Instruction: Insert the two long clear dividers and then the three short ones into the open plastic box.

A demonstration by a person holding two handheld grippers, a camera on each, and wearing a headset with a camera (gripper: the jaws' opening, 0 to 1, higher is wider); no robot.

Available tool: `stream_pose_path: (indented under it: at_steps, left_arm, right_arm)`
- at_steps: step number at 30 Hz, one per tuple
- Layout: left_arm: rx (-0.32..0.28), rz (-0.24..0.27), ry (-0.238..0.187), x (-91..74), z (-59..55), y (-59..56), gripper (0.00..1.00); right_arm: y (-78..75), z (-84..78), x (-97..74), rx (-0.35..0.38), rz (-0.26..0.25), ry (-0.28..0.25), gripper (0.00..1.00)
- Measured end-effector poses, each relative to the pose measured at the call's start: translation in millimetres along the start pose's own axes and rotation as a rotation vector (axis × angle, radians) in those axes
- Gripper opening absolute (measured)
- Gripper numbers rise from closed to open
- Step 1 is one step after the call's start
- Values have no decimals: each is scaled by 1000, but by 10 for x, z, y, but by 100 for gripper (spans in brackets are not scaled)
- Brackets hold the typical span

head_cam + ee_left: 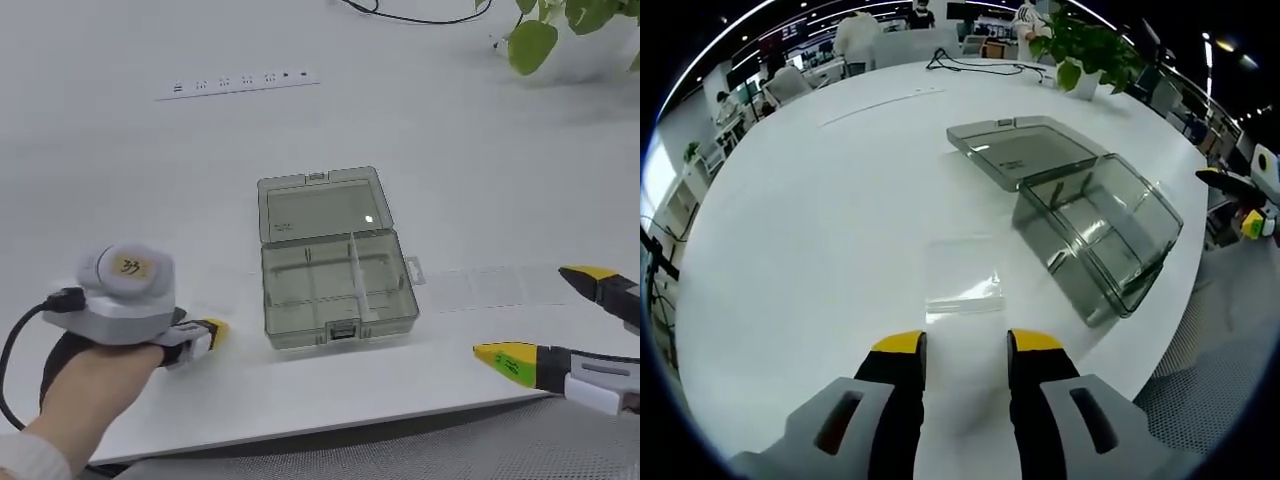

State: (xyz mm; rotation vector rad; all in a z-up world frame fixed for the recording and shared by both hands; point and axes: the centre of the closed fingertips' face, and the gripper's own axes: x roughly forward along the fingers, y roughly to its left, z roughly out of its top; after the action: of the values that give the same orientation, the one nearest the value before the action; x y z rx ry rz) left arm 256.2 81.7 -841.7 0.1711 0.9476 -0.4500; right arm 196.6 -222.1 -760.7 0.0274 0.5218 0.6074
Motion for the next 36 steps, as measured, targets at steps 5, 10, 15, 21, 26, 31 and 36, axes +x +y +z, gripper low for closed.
stream_pose_path:
  at_steps: [5,10,15,21,26,31,36]
  left_arm:
    - [-14,-3,-11,-22,7,17,30]
    - [-34,-11,-29,-32,33,29,30]
    - [-57,-20,-52,-74,68,22,30]
    - [-61,-28,-78,-117,87,24,30]
    - [-75,-35,-91,-153,92,45,30]
    - [-87,-51,-130,-238,177,25,30]
    - [-77,-63,-164,-305,287,-1,30]
  right_arm:
    - [25,-10,14,3,4,6,93]
    - [45,0,24,7,5,4,93]
    - [84,12,46,7,13,6,93]
    - [138,30,94,10,22,8,92]
    - [186,46,126,15,32,6,92]
    - [204,41,153,12,36,20,91]
    - [192,55,165,25,32,22,90]
